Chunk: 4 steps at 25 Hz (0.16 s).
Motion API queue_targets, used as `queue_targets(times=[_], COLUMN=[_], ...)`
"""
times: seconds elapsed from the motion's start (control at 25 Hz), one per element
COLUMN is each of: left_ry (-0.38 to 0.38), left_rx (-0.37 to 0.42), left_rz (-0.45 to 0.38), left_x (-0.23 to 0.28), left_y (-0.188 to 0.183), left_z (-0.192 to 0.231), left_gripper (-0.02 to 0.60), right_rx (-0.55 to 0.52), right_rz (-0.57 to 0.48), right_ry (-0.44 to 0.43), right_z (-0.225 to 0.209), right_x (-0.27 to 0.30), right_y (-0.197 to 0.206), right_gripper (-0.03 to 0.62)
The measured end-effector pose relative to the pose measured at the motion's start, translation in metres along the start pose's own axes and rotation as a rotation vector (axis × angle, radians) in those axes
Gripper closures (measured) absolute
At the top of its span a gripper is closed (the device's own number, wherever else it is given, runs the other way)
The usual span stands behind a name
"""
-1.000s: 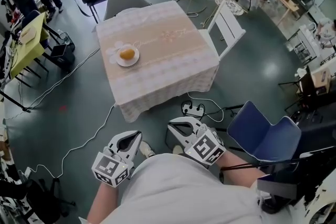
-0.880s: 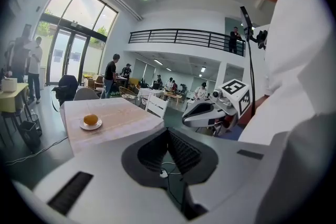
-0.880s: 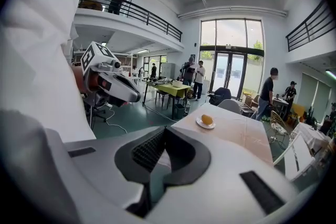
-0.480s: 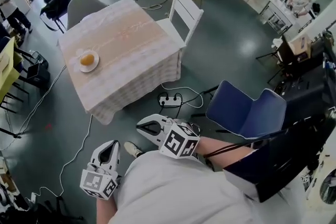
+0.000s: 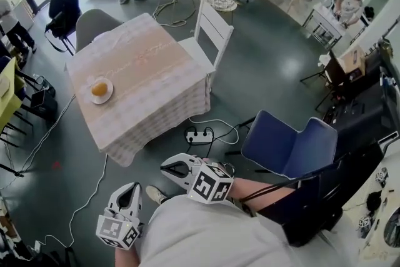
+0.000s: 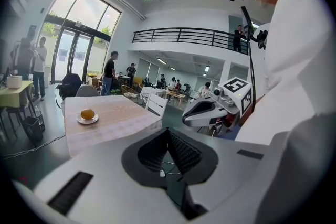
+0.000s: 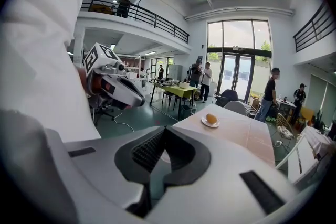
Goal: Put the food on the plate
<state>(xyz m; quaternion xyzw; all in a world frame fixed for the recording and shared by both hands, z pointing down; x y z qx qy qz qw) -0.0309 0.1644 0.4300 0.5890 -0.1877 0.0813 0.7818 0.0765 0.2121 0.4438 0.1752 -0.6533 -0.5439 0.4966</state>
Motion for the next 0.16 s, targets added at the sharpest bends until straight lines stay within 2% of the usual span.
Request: queue_targets(times=[0.16], left_ry=[0.047], left_rx=[-0.021], left_rz=[0.083], left_x=[-0.013], left_y=[0.010], left_z=[-0.013], left_gripper=[0.572], right_rx=[0.097], right_rz=[0.017], right_ry=[0.000], right_z=[0.027], right_x=[-0.009], right_y=[0.007], right_gripper=[0.582])
Point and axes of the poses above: the fingertips, and each gripper's own axes: x forward along the fingers, z to its left, y out of its underside, the point moved 3 cm from there along -x, backward along the fingers, and after that the axes turned 1 degree about -x, right-handed, at the moved point
